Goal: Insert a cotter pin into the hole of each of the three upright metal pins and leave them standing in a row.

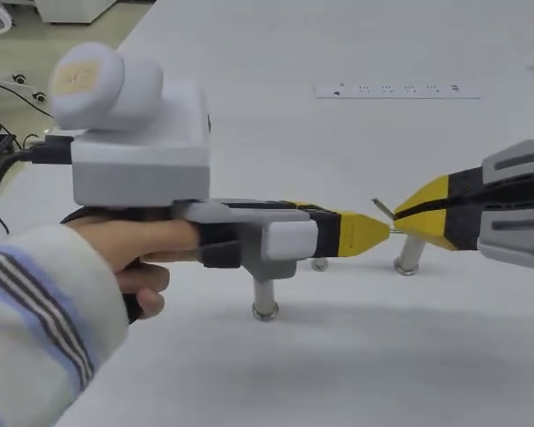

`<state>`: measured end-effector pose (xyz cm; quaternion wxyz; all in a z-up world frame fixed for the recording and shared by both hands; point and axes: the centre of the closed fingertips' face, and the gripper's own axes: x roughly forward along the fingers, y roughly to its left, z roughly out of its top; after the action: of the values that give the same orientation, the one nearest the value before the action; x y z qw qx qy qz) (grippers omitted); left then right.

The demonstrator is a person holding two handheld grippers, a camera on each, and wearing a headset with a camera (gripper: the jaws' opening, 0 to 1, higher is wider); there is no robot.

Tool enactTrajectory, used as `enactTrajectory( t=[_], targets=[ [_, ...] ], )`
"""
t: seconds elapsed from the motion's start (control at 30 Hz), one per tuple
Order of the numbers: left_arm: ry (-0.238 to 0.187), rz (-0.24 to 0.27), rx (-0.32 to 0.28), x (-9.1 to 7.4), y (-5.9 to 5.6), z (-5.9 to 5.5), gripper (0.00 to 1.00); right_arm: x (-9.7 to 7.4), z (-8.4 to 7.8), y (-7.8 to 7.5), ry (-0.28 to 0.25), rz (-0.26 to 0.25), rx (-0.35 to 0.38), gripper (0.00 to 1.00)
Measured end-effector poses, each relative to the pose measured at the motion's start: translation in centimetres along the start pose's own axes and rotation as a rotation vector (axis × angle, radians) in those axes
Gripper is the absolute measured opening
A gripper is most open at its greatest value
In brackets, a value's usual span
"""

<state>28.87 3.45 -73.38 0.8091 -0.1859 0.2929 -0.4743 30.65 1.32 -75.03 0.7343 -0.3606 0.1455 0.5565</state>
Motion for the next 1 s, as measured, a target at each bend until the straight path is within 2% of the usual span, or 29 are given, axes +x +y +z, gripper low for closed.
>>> enactTrajectory(
  t=[0.03,0.1,0.3,0.47,0.6,1.0],
  targets=[
    [0.006,-0.006,-0.005,0.1,-0.1,-0.1,0.27,0.0,0.2,0.3,0.002,0.002,-0.026,0.03],
    [0.011,-0.010,-0.015,0.3,-0.2,-0.3,0.24,0.1,0.5,0.8,-0.005,0.010,-0.015,0.03],
    [0.029,-0.026,-0.019,0.7,-0.6,-0.7,0.18,0.3,1.1,1.5,-0.004,0.021,-0.052,0.03],
    [0.037,-0.038,-0.027,1.0,-0.9,-0.9,0.12,0.4,1.3,2.1,0.020,0.022,-0.103,0.03],
    [0.045,-0.036,-0.035,1.1,-0.8,-1.1,0.12,0.3,0.9,1.8,0.038,0.014,-0.125,0.03],
    [0.047,-0.021,-0.064,1.3,-0.5,-1.2,0.08,0.2,1.0,2.4,0.055,0.011,-0.173,0.03]
  ],
)
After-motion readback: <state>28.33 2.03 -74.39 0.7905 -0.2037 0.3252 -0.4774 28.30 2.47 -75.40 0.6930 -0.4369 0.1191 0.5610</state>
